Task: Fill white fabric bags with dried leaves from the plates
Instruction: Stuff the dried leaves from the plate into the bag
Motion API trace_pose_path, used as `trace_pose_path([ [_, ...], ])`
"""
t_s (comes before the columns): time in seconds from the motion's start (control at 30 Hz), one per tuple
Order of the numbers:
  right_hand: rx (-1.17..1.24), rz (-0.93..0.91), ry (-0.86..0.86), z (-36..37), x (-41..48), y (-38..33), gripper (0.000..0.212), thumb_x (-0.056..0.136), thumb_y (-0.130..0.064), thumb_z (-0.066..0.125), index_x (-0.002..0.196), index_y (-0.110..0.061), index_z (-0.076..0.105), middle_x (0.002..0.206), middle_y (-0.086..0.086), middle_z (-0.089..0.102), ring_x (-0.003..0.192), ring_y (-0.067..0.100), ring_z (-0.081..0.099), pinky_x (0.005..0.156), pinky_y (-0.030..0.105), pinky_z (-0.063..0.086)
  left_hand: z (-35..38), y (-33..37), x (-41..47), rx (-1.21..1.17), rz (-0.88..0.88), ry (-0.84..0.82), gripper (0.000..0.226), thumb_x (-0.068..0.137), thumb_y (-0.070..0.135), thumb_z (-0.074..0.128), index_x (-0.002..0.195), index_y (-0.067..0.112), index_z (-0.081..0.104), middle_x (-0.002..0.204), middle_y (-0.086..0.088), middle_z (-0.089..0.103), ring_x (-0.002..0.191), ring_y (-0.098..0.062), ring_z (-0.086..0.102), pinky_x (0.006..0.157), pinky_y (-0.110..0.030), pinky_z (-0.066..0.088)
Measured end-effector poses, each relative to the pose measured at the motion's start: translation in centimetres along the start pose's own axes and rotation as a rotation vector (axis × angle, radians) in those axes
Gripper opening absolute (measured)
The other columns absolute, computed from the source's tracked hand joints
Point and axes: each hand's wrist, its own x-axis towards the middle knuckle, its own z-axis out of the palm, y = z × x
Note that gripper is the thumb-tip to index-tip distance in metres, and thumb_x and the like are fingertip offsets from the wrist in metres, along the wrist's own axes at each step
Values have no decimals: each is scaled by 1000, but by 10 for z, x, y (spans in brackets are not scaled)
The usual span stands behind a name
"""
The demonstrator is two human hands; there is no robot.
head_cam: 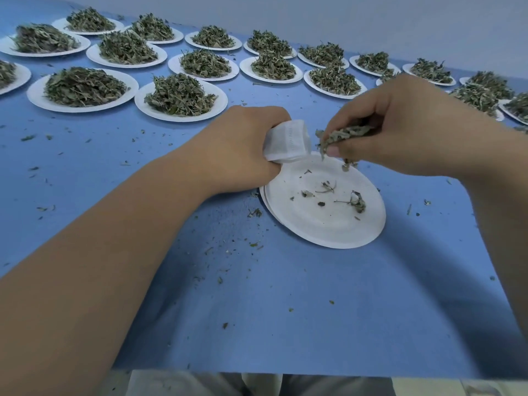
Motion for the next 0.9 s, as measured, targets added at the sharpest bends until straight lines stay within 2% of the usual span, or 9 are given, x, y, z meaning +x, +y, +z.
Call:
trace_pose_path([
  [0.07, 47, -4, 47, 2, 3, -4, 7, 83, -33, 81, 85, -39, 79, 76, -20, 73, 68, 3, 70, 58, 16, 55, 0, 2, 0, -16, 3, 10, 32, 80, 22, 69, 106, 35, 58, 90, 15, 61, 85, -11, 56, 66, -22, 45],
  [0.17, 57, -3, 42, 10, 8, -14, 8, 84, -28, 81, 84, -36, 78, 72, -19, 72, 66, 3, 67, 52, 11, 48, -1, 4, 0, -42, 6, 34, 30, 79, 23, 70, 100, 38, 55, 84, 15, 59, 80, -2, 55, 60, -22, 41],
  [0.3, 99, -20, 35, 16, 11, -23, 11, 84, -20, 81, 89, -30, 77, 75, -10, 74, 66, 14, 67, 58, 26, 54, 1, 3, 1, 24, 8, 46, 25, 80, 24, 69, 95, 35, 52, 78, 12, 55, 77, -13, 55, 59, -28, 42],
  [0.43, 144, 30, 86, 17, 11, -25, 22, 80, -17, 80, 90, -28, 64, 77, -10, 75, 65, 18, 67, 62, 38, 57, 1, 1, 1, 43, 13, 53, 30, 79, 21, 69, 105, 30, 58, 87, 9, 61, 83, -18, 57, 65, -32, 48],
  [0.6, 53, 79, 103, 25, 15, -25, 16, 77, -8, 76, 79, -23, 70, 70, -4, 71, 54, 11, 59, 47, 21, 47, 2, 5, 0, -9, -4, 39, 36, 78, 22, 70, 111, 33, 59, 91, 11, 63, 88, -18, 58, 71, -36, 51],
  [0.73, 200, 206, 10, 27, 17, -22, 22, 78, -11, 81, 86, -31, 76, 69, -11, 71, 48, 7, 54, 42, 16, 42, 1, 4, 2, 37, -41, 28, 32, 78, 21, 68, 105, 31, 57, 86, 12, 59, 85, -18, 56, 68, -36, 50],
  [0.8, 315, 208, -37, 24, 18, -21, 29, 82, -4, 73, 91, -31, 79, 76, -10, 75, 58, 7, 64, 51, 14, 48, 0, 2, 3, 59, -63, 42, 27, 78, 21, 68, 101, 27, 55, 84, 9, 58, 84, -19, 56, 66, -36, 49],
  [0.83, 398, 192, -75, 23, 19, -20, 30, 85, 0, 68, 94, -26, 80, 84, -4, 78, 72, 10, 71, 62, 12, 53, 0, 1, 3, 69, -72, 48, 27, 78, 21, 69, 101, 25, 55, 85, 8, 58, 85, -20, 56, 67, -38, 50],
  [0.9, 628, 184, -166, 22, 21, -16, 26, 94, 3, 59, 101, -9, 80, 101, 10, 78, 98, 22, 74, 85, 20, 58, -1, 1, 4, 80, -89, 52, 30, 78, 21, 69, 105, 23, 56, 90, 4, 61, 87, -23, 57, 72, -44, 52],
])
